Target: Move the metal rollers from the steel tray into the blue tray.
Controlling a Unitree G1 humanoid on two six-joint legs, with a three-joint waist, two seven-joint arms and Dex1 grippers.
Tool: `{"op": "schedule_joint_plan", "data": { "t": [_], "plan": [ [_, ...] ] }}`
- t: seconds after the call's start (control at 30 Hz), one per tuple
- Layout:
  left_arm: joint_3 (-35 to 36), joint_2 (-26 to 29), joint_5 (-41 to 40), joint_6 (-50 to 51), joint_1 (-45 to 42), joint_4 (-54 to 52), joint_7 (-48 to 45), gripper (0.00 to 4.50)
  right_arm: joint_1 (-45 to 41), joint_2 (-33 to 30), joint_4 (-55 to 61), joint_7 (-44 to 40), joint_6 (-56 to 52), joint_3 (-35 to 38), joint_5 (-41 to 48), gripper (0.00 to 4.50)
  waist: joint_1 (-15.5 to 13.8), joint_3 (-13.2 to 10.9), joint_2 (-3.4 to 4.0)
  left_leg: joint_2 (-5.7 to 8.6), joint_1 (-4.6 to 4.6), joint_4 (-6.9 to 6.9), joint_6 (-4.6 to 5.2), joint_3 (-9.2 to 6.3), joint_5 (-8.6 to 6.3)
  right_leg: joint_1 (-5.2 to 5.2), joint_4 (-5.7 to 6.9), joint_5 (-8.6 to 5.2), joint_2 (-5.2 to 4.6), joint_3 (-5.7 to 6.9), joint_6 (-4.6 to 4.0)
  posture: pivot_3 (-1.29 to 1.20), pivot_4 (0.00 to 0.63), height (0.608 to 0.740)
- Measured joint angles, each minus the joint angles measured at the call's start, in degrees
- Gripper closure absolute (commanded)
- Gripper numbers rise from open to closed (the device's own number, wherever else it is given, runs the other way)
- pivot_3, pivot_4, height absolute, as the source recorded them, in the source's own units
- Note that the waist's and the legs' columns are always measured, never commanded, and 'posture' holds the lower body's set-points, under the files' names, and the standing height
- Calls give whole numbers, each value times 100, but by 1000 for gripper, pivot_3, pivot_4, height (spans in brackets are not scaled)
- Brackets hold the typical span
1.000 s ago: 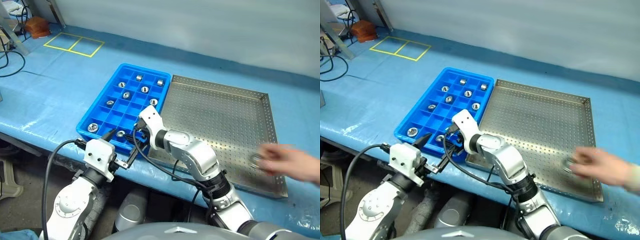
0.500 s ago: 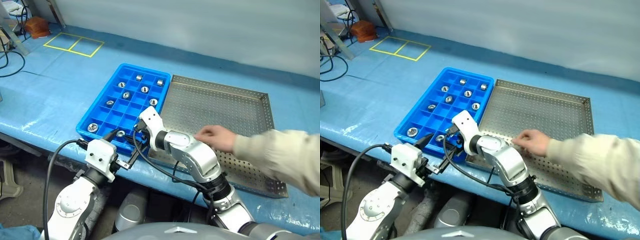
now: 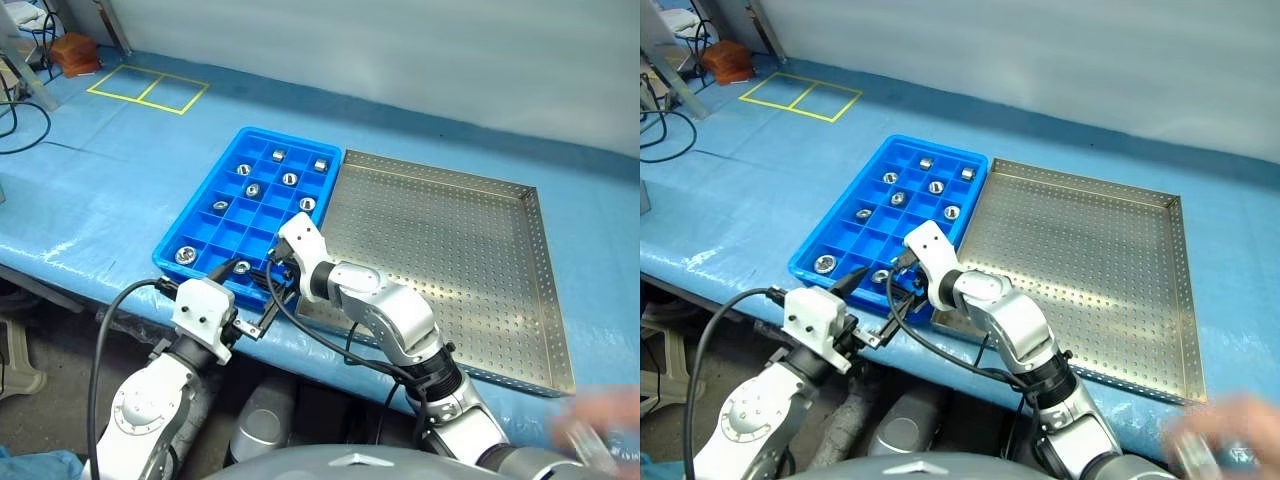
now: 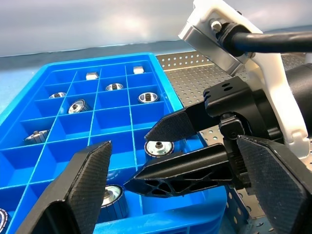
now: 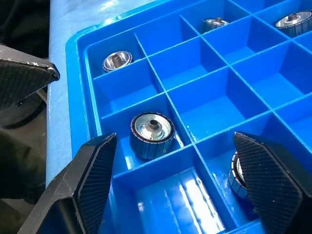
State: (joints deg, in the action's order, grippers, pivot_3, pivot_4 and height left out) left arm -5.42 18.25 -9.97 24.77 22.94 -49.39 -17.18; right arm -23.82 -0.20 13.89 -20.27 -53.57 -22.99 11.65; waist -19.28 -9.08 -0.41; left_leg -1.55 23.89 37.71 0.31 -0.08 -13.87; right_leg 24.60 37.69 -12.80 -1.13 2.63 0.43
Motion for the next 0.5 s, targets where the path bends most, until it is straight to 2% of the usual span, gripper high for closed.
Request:
{"op": "schedule_joint_plan", "data": {
  "t": [0.5],
  "plan": [
    [-66, -19, -44, 8, -144, 137, -37, 0, -64, -3, 21, 76, -20, 106, 4, 475, 121, 0, 0, 1, 0, 2, 0, 0, 0, -1, 1, 0, 0, -1, 0, 369, 150, 740]
  ]
}}
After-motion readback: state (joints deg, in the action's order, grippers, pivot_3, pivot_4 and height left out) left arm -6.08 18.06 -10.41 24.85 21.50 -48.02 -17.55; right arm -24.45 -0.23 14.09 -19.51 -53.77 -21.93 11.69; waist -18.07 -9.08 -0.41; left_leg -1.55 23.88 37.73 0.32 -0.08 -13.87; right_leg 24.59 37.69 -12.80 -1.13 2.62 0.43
